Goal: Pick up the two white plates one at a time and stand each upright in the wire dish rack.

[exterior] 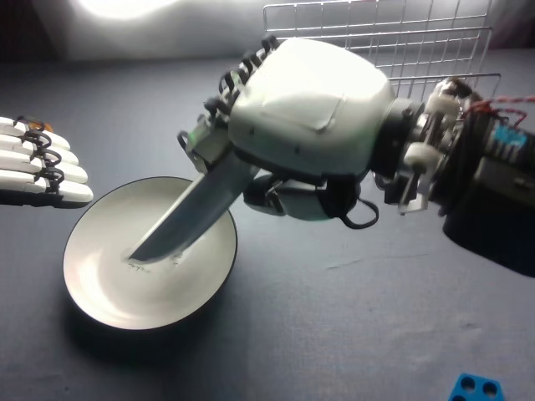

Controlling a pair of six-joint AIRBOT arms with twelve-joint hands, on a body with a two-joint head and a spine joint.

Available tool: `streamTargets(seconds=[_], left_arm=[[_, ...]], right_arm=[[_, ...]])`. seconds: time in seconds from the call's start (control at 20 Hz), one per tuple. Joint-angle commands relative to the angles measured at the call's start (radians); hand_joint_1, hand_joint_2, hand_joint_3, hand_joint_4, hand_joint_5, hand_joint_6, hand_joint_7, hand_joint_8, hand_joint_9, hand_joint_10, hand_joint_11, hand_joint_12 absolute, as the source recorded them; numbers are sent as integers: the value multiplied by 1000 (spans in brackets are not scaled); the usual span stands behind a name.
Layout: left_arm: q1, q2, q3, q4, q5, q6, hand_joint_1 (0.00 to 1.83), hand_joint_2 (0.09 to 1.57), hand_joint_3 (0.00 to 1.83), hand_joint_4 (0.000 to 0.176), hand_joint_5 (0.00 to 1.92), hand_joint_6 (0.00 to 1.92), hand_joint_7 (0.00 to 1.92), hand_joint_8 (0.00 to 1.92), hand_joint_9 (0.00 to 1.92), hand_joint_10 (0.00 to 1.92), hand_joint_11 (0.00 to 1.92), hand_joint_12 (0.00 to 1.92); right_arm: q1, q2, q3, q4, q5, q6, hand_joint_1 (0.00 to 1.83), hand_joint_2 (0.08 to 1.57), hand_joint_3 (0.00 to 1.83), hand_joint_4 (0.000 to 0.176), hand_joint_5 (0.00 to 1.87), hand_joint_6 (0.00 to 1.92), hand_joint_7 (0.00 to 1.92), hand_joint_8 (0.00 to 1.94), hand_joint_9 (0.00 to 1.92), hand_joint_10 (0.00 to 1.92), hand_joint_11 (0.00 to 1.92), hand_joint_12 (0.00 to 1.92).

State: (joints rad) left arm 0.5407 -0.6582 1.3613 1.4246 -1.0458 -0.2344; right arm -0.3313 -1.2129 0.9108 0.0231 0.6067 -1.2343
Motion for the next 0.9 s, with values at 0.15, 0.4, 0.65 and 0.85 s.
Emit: streamTargets(seconds=[0.15,0.4,0.65,0.85], left_arm=[[-8,3,-1,-38,-52,-5,0,1049,0,0,57,1,76,1,69,1,0,177],[-89,-19,28,38,-36,-76,0,1053,0,0,55,1,87,2,85,3,0,202],[-94,-16,31,38,-37,-85,0,1053,0,0,60,1,85,1,74,1,0,185],[-93,-8,6,51,-36,-86,0,1042,0,0,44,1,63,0,48,1,0,106]], right_arm=[[80,65,-72,47,85,25,1384,1074,0,0,993,939,1085,729,1016,1053,817,1111],[205,195,-158,222,-50,108,1384,1078,0,0,962,978,1079,746,1024,1045,830,1102],[273,251,-160,378,-88,132,1384,1075,1,0,969,945,1067,765,1040,1043,840,1163],[312,313,-160,429,-96,182,1387,1068,1,0,980,928,1090,726,1055,1022,859,1158]])
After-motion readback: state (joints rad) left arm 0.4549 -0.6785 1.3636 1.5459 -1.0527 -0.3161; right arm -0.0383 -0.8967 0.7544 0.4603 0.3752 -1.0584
